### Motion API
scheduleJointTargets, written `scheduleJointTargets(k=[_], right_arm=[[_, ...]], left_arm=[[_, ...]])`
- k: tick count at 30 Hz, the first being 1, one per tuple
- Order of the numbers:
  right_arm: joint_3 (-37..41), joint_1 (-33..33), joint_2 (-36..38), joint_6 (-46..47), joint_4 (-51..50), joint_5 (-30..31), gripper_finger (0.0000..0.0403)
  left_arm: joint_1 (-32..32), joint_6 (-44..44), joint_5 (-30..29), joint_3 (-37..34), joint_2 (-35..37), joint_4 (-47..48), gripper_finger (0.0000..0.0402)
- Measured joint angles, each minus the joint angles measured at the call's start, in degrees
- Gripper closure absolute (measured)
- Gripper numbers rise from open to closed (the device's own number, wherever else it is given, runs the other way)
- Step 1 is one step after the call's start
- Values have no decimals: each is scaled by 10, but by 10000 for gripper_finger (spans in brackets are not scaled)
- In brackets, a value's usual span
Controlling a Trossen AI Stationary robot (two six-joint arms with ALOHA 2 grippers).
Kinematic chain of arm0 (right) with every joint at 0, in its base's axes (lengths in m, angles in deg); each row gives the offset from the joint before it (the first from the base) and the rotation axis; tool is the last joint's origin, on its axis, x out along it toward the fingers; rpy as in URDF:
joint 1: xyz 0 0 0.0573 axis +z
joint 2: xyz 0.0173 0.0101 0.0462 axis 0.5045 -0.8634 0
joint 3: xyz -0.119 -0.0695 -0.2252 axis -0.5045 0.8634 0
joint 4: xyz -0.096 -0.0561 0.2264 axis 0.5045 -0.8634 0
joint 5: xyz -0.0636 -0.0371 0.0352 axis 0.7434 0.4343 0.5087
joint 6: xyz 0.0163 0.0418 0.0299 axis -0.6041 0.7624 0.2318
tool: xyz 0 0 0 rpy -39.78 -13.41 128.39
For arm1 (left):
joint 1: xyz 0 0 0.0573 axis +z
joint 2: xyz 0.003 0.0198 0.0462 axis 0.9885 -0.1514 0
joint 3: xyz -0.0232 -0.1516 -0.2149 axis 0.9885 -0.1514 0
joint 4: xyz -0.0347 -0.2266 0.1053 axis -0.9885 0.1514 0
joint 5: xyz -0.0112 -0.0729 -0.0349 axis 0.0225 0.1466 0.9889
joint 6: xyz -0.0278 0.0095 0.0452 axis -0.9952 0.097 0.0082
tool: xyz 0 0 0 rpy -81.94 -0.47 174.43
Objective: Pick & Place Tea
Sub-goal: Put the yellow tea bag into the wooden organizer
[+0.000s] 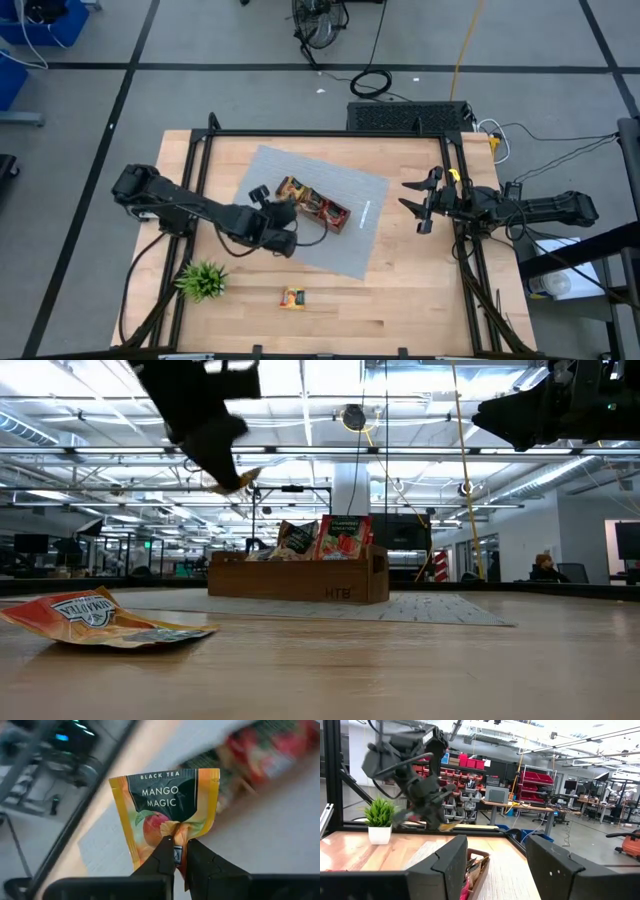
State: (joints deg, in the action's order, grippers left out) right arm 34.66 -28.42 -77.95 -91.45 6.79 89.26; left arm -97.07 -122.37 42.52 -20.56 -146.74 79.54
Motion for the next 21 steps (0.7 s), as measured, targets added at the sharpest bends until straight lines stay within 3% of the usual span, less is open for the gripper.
scheduleJointTargets(k=[2, 8, 11, 21], right_arm=[[0, 0, 0, 0, 0, 0, 218], [0, 0, 0, 0, 0, 0, 218], [0, 0, 0, 0, 0, 0, 218], [0, 0, 0, 0, 0, 0, 218]], left_arm=[[15, -15, -37, -42, 0, -63, 379], [56, 46, -31, -183, 0, -362, 379], [77, 69, -29, -229, 0, -467, 379], [136, 69, 6, -286, 0, -572, 379]])
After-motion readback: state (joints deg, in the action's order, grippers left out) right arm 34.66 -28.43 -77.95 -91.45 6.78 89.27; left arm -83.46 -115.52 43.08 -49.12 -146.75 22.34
